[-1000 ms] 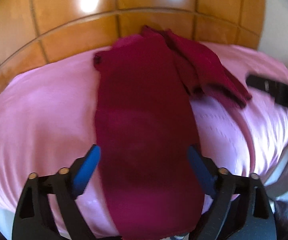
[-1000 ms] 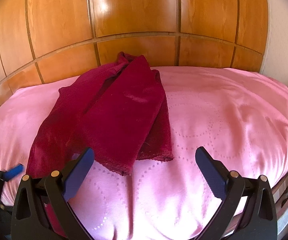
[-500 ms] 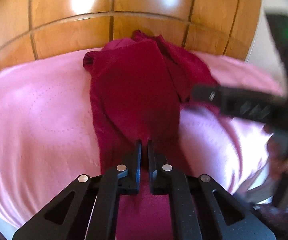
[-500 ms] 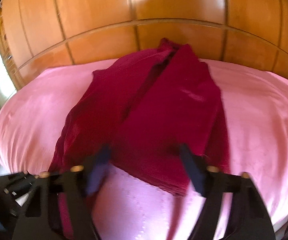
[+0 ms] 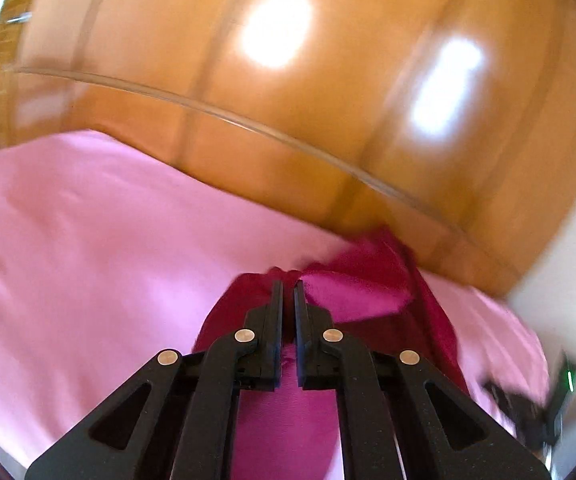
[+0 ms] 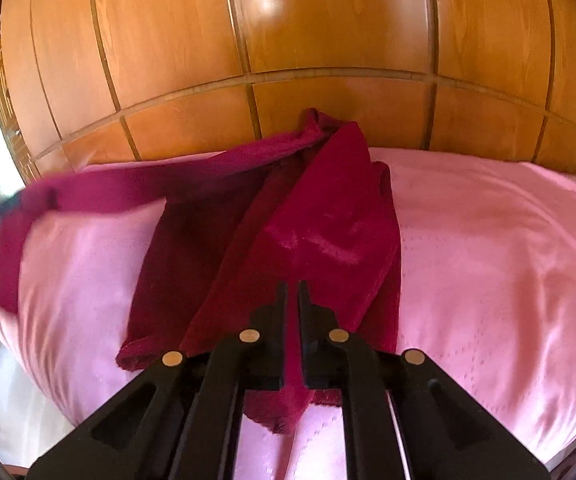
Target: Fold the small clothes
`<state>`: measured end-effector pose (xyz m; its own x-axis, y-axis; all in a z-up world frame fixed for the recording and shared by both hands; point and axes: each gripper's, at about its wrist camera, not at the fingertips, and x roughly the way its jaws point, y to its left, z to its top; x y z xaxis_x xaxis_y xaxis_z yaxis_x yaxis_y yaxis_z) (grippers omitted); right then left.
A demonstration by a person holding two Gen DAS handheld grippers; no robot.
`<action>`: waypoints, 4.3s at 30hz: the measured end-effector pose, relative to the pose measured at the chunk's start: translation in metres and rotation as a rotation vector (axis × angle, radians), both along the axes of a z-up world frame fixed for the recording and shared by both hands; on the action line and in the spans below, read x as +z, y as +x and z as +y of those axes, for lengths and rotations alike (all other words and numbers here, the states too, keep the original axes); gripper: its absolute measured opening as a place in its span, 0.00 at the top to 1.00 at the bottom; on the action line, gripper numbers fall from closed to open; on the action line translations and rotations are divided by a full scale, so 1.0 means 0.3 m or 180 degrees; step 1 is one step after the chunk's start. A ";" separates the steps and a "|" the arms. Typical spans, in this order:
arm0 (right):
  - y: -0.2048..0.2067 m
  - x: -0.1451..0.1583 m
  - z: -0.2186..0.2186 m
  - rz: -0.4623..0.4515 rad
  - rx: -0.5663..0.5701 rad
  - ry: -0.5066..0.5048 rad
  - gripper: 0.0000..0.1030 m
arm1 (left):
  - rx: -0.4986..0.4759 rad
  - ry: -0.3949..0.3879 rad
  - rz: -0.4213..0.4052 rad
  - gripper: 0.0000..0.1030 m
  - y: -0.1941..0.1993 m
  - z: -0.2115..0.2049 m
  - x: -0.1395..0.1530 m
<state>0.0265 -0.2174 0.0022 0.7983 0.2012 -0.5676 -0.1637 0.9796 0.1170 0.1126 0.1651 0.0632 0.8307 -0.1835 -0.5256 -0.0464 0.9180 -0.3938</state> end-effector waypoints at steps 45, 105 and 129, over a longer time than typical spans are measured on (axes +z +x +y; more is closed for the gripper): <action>0.291 -0.045 -0.525 0.0644 -0.0467 0.0399 0.60 | -0.1352 -0.1393 0.1257 0.63 0.115 -0.466 -0.523; 0.349 -0.272 -1.192 0.0576 -0.2009 0.2174 0.55 | -0.1055 0.0173 0.0902 0.49 -0.026 -0.557 -0.383; 0.343 -0.250 -1.249 0.0524 -0.2986 0.0230 0.80 | -0.1165 0.0363 0.0955 0.32 -0.005 -0.602 -0.438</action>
